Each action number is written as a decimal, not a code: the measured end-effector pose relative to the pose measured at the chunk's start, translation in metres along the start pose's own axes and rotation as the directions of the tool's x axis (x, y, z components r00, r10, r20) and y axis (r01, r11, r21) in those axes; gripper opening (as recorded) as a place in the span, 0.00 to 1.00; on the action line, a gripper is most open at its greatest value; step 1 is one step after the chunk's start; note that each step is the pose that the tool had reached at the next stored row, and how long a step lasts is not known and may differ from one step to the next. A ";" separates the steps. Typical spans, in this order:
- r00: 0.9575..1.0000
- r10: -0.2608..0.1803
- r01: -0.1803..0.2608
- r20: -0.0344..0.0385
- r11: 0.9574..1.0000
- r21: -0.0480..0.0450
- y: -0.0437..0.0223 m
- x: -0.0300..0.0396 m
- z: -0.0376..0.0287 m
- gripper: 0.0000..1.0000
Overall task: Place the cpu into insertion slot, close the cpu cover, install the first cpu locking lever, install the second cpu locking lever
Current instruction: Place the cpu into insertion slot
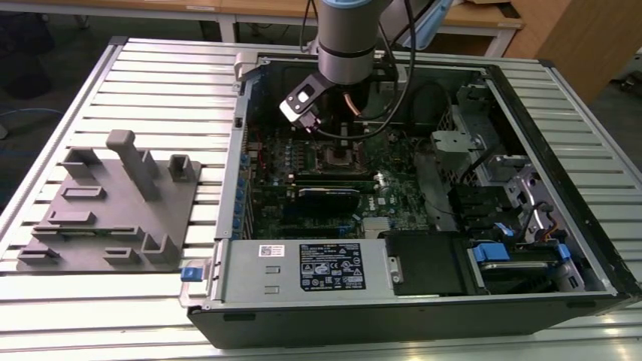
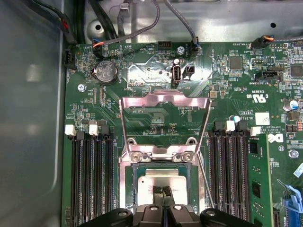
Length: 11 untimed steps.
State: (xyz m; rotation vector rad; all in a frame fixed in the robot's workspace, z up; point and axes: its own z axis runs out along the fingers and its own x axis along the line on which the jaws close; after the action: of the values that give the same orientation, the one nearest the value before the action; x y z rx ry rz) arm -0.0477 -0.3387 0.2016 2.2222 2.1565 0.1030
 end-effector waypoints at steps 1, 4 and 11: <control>1.000 0.000 0.000 0.000 1.000 0.000 -0.0004 0.0000 0.0000 0.10; 1.000 0.000 0.000 0.000 1.000 0.000 -0.0006 0.0000 0.0001 0.10; 1.000 0.000 0.000 0.002 0.999 0.041 0.0003 0.0000 0.0006 0.10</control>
State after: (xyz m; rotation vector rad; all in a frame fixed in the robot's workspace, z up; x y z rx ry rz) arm -0.0474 -0.3386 0.2011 2.2434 2.1768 0.0576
